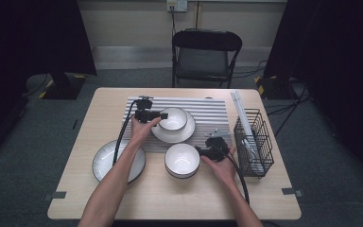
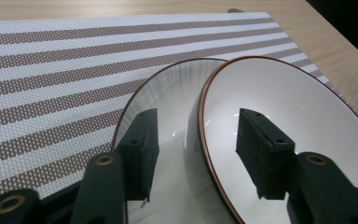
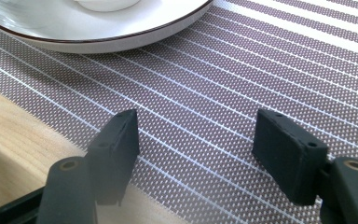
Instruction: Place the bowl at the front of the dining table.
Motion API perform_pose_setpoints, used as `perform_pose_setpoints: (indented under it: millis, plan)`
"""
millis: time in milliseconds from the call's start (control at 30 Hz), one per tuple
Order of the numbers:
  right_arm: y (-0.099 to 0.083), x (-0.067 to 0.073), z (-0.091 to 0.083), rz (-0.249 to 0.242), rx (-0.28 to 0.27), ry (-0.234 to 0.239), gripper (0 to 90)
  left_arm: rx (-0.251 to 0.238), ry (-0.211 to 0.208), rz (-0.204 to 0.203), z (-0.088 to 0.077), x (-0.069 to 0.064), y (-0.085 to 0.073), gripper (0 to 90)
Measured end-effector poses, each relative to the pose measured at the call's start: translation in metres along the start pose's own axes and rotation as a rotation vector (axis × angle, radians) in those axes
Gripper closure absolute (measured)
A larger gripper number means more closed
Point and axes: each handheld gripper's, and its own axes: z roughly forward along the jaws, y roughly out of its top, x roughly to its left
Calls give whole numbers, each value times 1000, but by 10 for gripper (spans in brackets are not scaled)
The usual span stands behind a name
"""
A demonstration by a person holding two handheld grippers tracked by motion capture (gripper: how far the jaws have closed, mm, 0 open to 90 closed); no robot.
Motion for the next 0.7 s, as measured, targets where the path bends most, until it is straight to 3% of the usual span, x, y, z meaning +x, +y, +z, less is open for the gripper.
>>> perform_pose_setpoints:
  millis: [167,333,367,467,700]
  plan:
    - [0,0,0,0,0,0,310,-11,0,38,-5,-3,3,367]
    - [0,0,0,0,0,0,310,-20,-17,48,-11,-2,4,261]
    - [0,0,0,0,0,1,311,-22,-22,45,-13,-2,4,206]
    - [0,0,0,-1,0,1,310,-33,-10,69,-18,-4,6,189]
    - [0,0,0,0,0,0,310,-53,-58,102,-28,-7,7,199]
